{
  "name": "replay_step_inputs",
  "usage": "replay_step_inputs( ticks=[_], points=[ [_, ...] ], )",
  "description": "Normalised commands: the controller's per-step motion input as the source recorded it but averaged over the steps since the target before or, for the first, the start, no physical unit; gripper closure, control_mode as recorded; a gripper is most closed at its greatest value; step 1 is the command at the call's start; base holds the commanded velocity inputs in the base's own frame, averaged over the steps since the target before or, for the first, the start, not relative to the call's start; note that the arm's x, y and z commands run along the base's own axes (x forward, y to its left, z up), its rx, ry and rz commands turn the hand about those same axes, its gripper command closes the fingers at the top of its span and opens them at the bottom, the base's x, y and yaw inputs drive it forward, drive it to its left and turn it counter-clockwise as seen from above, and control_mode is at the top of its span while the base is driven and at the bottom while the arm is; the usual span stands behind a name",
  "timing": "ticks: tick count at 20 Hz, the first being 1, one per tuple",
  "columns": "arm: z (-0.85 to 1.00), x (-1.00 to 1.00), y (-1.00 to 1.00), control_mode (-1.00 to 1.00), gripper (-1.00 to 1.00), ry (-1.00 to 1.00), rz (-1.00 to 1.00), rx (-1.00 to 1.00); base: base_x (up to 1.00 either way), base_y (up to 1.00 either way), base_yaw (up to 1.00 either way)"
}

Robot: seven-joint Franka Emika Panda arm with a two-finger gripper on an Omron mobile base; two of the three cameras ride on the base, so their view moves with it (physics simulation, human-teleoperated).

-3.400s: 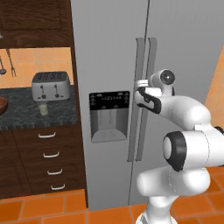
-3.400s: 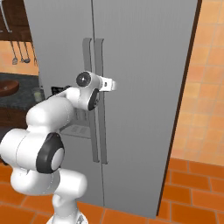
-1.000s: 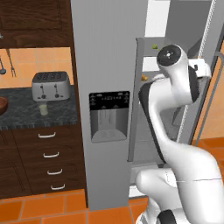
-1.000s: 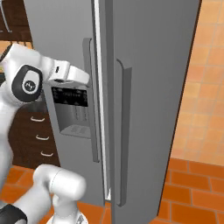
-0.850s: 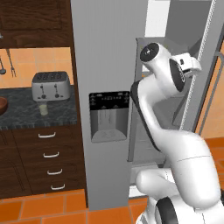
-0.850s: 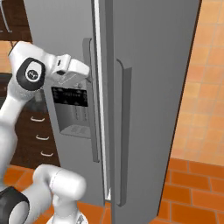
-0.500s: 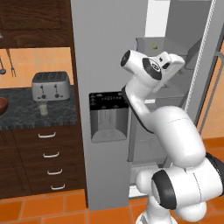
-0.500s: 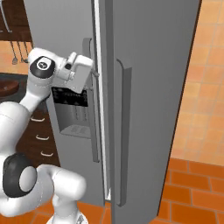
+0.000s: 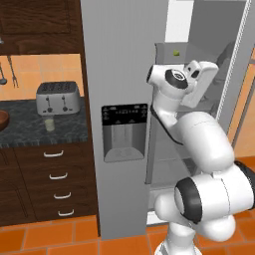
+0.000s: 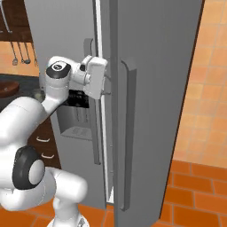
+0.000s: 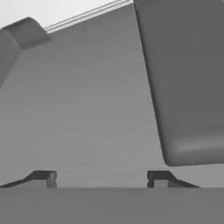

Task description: Grab a lemon wedge from the fridge and one ice cube from the ice bowl, and put them in the glass of lemonade.

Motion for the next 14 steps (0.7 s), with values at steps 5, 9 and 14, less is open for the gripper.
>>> replay_step_inputs(
  ticks=[5,9,14],
  points=[
    [-0.14,-0.35,-1.00,-1.00,-1.00,0.12,-0.14,-0.01,0.00,0.00,0.00],
    [-0.38,-0.39,-0.98,-1.00,-1.00,0.04,-0.18,-0.03,0.00,0.00,0.00],
    [-0.02,-0.10,-0.92,-1.00,-1.00,0.10,-0.12,-0.08,0.00,0.00,0.00]
  ],
)
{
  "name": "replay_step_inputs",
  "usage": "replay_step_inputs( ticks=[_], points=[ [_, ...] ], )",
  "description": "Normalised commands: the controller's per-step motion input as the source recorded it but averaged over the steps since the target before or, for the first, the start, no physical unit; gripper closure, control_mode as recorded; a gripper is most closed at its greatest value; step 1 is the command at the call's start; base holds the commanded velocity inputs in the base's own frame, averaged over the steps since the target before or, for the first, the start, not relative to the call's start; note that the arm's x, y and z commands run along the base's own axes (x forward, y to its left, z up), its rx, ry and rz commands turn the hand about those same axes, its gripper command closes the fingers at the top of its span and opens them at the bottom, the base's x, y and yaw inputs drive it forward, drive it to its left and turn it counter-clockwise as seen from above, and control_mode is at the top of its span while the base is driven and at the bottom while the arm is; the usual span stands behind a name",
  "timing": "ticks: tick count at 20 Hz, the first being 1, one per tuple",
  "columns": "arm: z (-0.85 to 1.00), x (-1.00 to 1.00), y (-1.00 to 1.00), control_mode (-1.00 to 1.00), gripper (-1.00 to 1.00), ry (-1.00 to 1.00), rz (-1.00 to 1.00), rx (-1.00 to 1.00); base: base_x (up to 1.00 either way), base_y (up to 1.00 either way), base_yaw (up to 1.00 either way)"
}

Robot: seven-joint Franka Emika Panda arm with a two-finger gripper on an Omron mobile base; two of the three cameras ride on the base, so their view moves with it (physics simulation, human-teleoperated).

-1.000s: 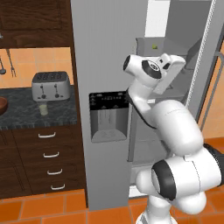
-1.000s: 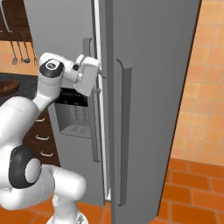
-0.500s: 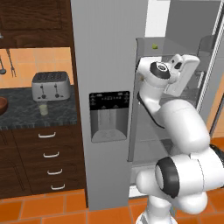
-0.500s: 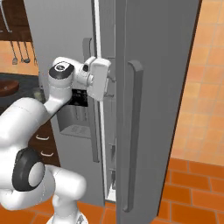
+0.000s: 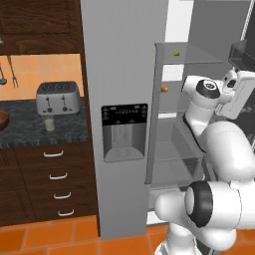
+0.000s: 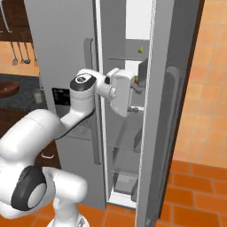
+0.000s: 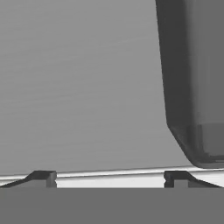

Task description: Grab a lemon wedge from the fridge and one ice cube from the ice bowl, and put them in the glass of lemonade.

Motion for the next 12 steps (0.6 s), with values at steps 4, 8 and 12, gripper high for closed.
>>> replay_step_inputs(
  ticks=[4,8,12],
  points=[
    [0.00,0.00,-0.54,-1.00,-1.00,0.06,-0.03,-0.09,0.00,0.00,0.00],
    [0.10,-0.01,0.00,-1.00,-1.00,0.01,0.00,-0.09,0.00,0.00,0.00],
    [0.24,0.00,0.73,-1.00,-1.00,0.03,0.00,0.00,0.00,0.00,0.00]
  ],
)
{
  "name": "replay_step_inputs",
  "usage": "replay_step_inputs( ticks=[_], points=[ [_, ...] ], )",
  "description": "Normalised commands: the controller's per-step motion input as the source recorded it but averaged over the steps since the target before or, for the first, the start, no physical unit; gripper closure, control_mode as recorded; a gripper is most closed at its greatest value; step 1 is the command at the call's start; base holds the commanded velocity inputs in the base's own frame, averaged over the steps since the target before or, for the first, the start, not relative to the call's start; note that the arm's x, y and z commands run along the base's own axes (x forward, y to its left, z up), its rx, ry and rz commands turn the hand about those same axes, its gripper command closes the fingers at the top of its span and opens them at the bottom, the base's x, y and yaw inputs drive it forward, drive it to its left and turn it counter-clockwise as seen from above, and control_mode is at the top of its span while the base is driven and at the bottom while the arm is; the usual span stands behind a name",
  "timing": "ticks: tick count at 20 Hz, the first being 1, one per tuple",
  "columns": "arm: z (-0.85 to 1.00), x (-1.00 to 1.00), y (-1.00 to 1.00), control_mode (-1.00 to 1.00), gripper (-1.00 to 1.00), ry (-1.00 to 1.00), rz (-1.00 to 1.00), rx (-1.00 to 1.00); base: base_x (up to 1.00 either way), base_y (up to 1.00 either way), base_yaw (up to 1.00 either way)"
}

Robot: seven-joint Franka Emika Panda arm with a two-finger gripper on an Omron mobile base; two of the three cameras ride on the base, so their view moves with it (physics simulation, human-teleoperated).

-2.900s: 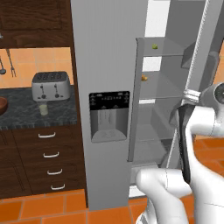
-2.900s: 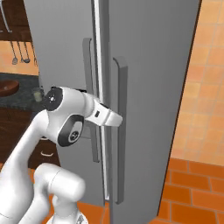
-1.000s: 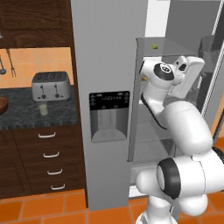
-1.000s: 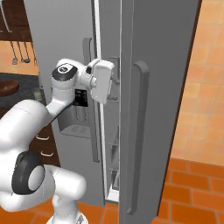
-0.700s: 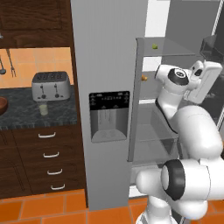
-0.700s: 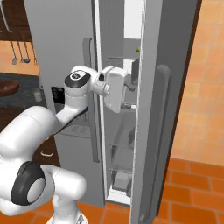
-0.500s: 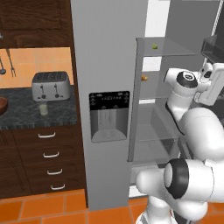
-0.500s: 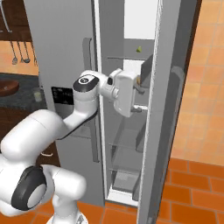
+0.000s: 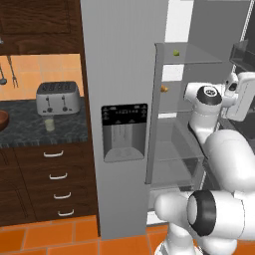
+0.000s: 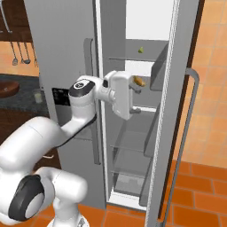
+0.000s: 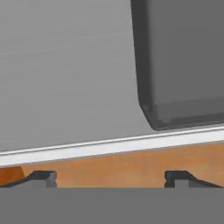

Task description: Grab a lemon wedge from the fridge and one ice cube from the ice bowl, and put them in the glass of lemonade.

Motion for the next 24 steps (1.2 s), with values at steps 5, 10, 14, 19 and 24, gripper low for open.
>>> replay_step_inputs(
  ticks=[5,10,14,19,24],
  points=[
    [0.77,0.05,0.35,-1.00,-1.00,0.07,0.00,-0.07,0.00,0.00,0.00],
    [0.39,0.68,-0.53,-1.00,-1.00,0.18,-0.05,-0.05,0.00,0.00,0.00],
    [-0.50,0.29,-0.51,-1.00,-1.00,0.15,-0.06,0.02,0.00,0.00,0.00],
    [0.01,0.08,-0.25,-1.00,-1.00,0.06,-0.04,0.05,0.00,0.00,0.00],
    [0.39,0.00,0.30,-1.00,-1.00,0.01,0.00,0.07,0.00,0.00,0.00]
  ],
)
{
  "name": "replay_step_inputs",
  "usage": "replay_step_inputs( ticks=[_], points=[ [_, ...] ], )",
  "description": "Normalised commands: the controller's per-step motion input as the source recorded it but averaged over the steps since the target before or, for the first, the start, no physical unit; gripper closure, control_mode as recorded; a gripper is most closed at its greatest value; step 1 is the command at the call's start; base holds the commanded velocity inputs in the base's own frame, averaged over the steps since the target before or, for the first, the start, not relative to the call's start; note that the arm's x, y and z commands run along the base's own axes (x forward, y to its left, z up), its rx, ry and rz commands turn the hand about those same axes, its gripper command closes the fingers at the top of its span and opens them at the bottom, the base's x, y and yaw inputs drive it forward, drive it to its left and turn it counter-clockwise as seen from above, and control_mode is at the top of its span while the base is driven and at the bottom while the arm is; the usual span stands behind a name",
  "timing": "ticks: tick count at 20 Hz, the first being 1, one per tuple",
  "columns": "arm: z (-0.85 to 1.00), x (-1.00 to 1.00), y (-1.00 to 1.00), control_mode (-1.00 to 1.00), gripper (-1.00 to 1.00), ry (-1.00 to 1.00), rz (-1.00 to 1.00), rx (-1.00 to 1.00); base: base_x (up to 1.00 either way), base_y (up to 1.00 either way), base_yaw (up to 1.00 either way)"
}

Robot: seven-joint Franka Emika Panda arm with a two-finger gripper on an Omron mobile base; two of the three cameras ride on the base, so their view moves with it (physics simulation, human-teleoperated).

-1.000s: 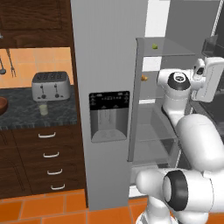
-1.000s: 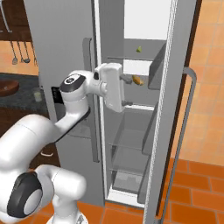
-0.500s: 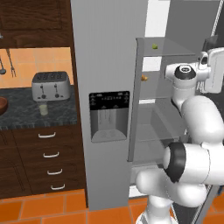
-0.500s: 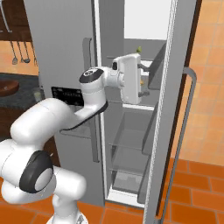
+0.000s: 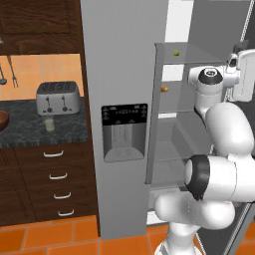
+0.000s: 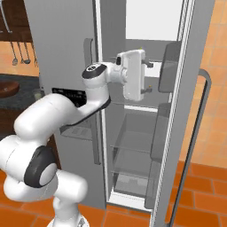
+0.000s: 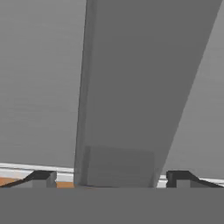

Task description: Grab a lemon wedge from the fridge and one ice cube from the ice bowl, and put them in the glass of lemonade.

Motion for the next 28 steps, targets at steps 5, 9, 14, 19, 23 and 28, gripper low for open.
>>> replay_step_inputs(
  ticks=[5,9,14,19,23,28],
  points=[
    [0.05,0.00,0.92,-1.00,-1.00,-0.06,0.00,0.34,0.00,0.00,0.00],
    [-0.24,0.00,0.76,-1.00,-1.00,-0.14,0.02,0.66,0.00,0.00,0.00],
    [-0.66,-0.01,0.74,-1.00,-1.00,-0.12,0.11,0.72,0.00,0.00,0.00],
    [-0.76,-0.36,0.18,-1.00,-1.00,-0.42,0.07,0.77,0.00,0.00,0.00],
    [-0.19,-0.82,0.19,-1.00,-1.00,-0.58,0.04,0.28,0.00,0.00,0.00],
    [0.02,-0.63,0.24,-1.00,-1.00,-0.11,0.00,0.01,0.00,0.00,0.00]
  ],
)
